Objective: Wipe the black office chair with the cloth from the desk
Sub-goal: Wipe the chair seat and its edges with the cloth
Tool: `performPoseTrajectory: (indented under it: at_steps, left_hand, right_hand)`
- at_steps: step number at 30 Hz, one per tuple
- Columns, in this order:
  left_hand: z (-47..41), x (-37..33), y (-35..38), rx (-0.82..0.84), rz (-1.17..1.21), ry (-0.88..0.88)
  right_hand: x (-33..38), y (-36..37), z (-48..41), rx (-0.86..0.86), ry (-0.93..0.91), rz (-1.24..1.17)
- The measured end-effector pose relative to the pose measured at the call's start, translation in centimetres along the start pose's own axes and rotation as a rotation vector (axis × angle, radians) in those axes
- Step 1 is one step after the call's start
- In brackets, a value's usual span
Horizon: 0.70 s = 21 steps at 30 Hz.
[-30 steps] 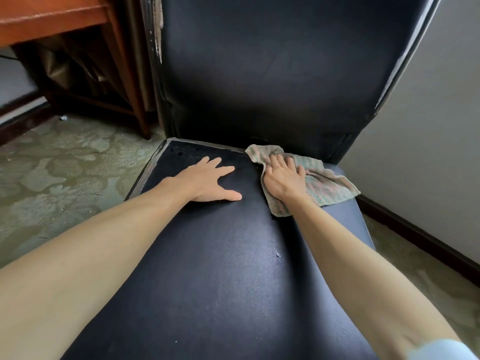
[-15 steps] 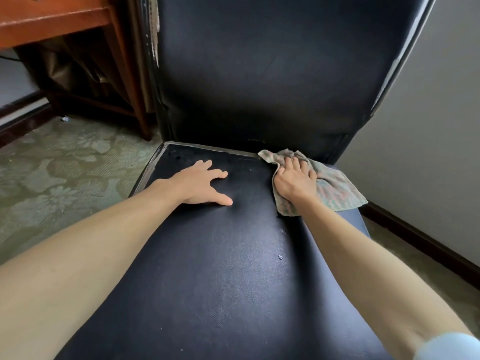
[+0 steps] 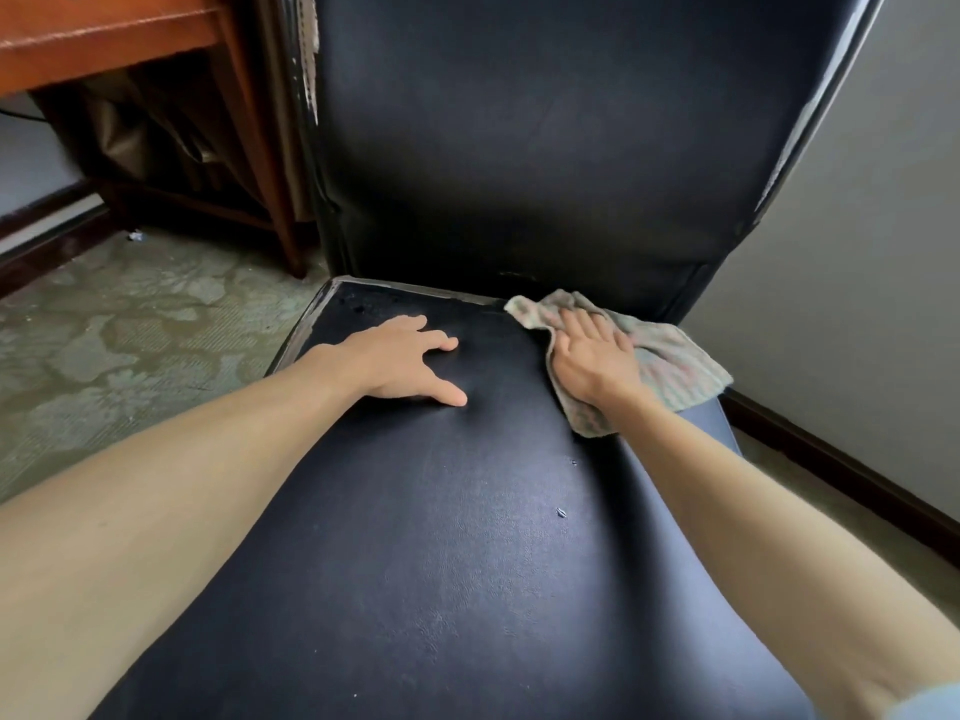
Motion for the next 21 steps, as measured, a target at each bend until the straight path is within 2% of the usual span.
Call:
performPoseTrajectory:
  at_steps: [4, 9, 12, 16, 21]
  left_hand:
    - [-0.2, -0.1, 0.2, -0.001, 0.013, 0.016]
    - [-0.1, -0.1, 0.2, -0.016, 0.018, 0.013]
    - [0.1, -0.2, 0.2, -0.028, 0.011, 0.012]
    - [0.3, -0.4, 0.1, -0.011, 0.023, -0.001]
    - [0.3, -0.5, -0.2, 0.004, 0.028, -0.008]
  right_hand:
    - [0.6, 0.0, -0.5, 0.021, 0.063, -0.038]
    - [7.7, 0.9, -2.1, 0.056, -0.116, -0.026]
    - [9.0, 1.4, -2.4, 0.083, -0.183, -0.028]
    - [5.5, 0.9, -1.6, 0.064, -0.147, -0.007]
    - [-3.7, -0.6, 0.6, 0.058, 0.087, 0.007]
Point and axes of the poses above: each hand's wrist, its own z-axis away from the middle knuckle, its own y-axis out of the palm, x = y × z, the point moved 7 cm from there along -z, towards the middle knuckle, and after that the axes turned 11 degrees about x, right-handed, at the moved point
